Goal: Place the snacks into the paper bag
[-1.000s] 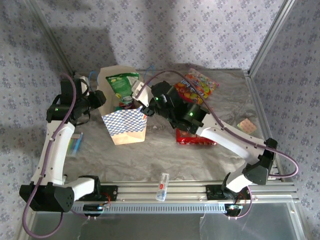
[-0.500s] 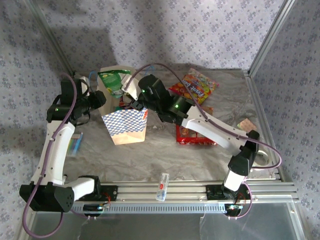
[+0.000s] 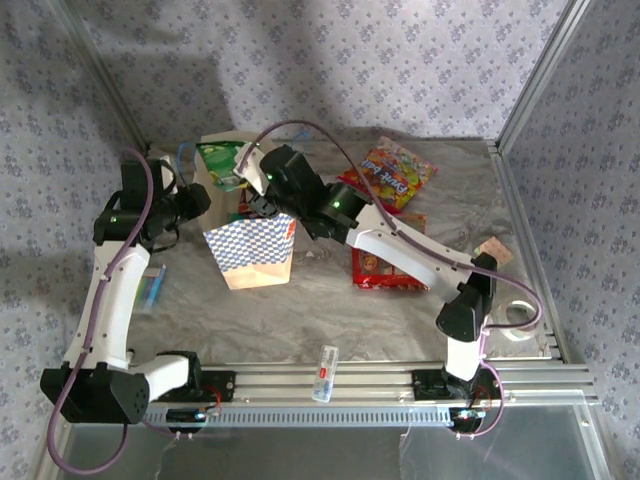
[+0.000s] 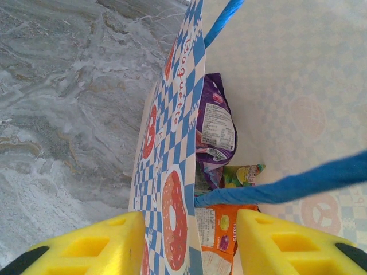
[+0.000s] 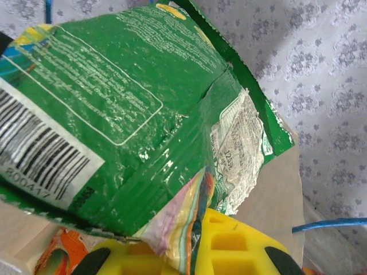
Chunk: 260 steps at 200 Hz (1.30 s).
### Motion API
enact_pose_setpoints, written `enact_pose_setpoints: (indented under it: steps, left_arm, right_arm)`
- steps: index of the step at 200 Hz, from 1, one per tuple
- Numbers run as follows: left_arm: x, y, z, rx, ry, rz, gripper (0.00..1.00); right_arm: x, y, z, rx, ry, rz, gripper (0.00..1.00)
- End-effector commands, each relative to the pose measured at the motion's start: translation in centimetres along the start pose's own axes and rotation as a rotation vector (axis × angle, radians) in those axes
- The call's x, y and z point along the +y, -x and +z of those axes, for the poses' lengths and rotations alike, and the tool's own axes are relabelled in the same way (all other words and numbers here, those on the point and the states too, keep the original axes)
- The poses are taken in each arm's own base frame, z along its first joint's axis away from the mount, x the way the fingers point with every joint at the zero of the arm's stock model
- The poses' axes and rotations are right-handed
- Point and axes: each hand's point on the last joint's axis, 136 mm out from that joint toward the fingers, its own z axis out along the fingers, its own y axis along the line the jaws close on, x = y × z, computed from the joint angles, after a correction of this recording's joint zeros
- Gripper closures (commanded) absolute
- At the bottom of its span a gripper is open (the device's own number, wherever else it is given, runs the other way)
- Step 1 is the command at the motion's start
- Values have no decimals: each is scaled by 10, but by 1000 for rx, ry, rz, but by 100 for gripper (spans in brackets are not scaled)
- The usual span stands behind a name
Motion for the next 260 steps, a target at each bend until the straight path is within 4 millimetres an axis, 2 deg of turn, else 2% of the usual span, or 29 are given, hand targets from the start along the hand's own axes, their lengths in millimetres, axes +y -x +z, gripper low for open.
enact_pose_setpoints:
  steps: [1,45,69,79,151,190,260]
  left_arm:
    - [-6,14,-3,-42,-36,9,59]
    - [-8,21,-2,-62,-47,-5,70]
    - [-2,20,1,-55,-39,-25,72]
    - [-3,27,2,-82,-49,-33,72]
    - [-4,30,12,-63,-93,-82,84]
    - [-5,29,9,-66,-105,-88,85]
    - [-2,28,5,-67,-100,-92,86]
  right_arm:
    - [-13,7,-1,3,-56,60,99]
    - [-9,-2,12,74,-54,60,99]
    - [-6,-5,19,101,-51,61,99]
    - [-6,-7,21,110,-51,62,99]
    - [-4,-9,22,129,-45,61,99]
    - [-4,-10,23,136,-35,51,99]
    - [0,-20,36,175,-17,34,98]
